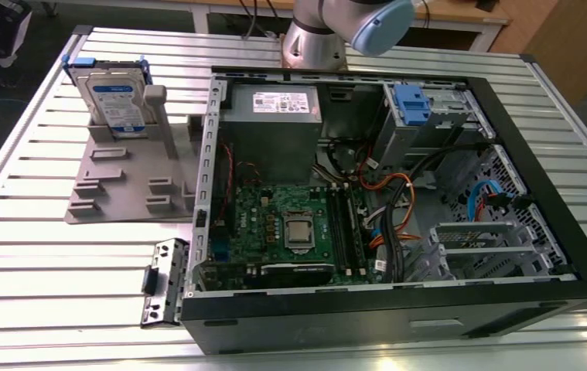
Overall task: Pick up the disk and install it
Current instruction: 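Reach for the disk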
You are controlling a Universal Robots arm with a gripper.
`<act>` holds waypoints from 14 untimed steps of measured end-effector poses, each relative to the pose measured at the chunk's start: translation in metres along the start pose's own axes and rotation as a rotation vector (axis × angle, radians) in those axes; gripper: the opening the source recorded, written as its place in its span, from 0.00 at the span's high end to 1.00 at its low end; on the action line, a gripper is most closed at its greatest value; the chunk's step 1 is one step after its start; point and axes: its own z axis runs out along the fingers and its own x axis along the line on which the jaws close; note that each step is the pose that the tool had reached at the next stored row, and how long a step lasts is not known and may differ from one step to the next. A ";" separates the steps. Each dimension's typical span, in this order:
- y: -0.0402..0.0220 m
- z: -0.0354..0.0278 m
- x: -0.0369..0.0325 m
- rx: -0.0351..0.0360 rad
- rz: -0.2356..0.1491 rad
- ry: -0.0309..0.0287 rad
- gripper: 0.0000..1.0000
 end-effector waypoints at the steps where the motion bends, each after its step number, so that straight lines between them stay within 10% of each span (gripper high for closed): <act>1: -0.0001 0.0001 0.0009 0.0000 0.000 0.0000 0.90; 14: -0.0010 0.0007 0.0129 0.0000 0.000 0.0000 0.90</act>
